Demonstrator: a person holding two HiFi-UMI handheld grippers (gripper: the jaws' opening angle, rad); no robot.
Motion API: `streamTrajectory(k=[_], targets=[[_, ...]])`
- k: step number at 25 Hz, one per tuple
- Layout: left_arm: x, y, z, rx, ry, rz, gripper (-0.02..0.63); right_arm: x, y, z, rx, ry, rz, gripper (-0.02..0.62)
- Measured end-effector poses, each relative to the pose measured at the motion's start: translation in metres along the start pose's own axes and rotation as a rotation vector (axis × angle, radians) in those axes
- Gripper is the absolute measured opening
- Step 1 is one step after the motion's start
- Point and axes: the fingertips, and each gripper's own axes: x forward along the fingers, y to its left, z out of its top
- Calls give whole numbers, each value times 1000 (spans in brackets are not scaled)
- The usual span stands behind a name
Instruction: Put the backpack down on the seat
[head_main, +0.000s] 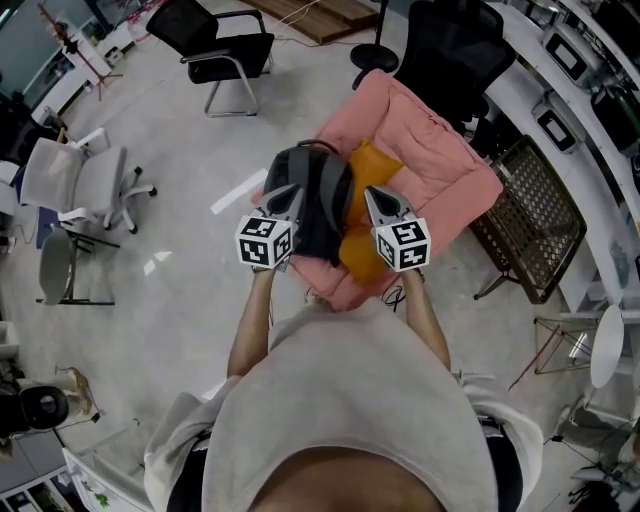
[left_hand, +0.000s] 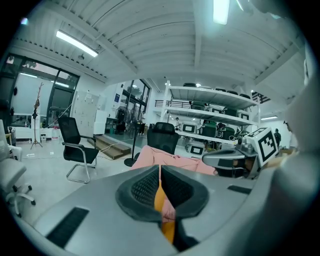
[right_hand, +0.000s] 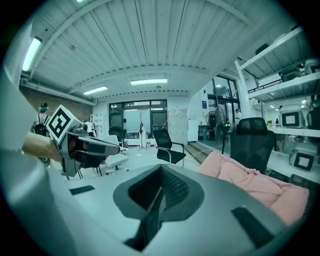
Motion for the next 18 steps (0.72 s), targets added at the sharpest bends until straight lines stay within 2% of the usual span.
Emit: streamTrajectory(k=[18], targets=[[0, 5, -11, -14, 27, -4, 20, 5, 3, -5, -10, 29, 4, -3]])
